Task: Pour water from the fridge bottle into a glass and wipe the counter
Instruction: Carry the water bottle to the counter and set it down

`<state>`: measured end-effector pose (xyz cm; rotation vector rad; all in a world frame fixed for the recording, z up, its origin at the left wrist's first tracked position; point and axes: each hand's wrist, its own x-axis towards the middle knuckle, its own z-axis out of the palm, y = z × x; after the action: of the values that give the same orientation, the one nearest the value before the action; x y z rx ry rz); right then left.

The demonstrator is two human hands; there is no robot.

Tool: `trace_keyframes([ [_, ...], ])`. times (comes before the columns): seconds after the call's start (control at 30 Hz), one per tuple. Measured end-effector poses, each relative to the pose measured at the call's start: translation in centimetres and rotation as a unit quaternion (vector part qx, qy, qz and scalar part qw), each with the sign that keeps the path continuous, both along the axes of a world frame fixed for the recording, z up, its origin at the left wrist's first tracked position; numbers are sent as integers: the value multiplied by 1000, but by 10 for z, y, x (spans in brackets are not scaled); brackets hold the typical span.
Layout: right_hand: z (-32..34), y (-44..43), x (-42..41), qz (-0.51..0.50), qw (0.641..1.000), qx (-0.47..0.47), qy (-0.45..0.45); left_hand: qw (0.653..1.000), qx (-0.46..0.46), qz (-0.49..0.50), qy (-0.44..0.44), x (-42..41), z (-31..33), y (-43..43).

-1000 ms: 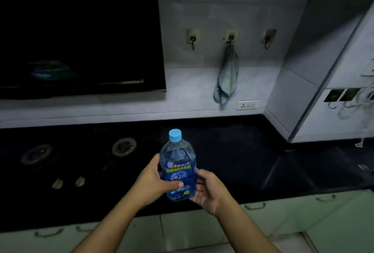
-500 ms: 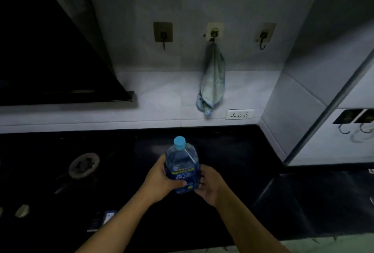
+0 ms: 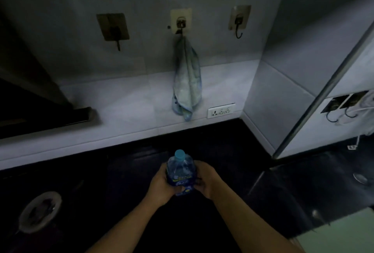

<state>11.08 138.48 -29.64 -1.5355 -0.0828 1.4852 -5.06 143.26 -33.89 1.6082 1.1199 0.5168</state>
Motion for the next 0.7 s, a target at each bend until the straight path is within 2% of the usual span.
trace_keyframes([
  [0.27, -41, 28, 25, 45, 998, -23, -21, 998, -28, 1, 55, 28, -45, 20],
  [0.5, -48, 39, 36, 68, 997, -26, -24, 997, -42, 17, 62, 43, -51, 26],
  [0.7, -45, 36, 46, 137, 987, -29, -73, 986, -52, 46, 153, 53, -35, 17],
])
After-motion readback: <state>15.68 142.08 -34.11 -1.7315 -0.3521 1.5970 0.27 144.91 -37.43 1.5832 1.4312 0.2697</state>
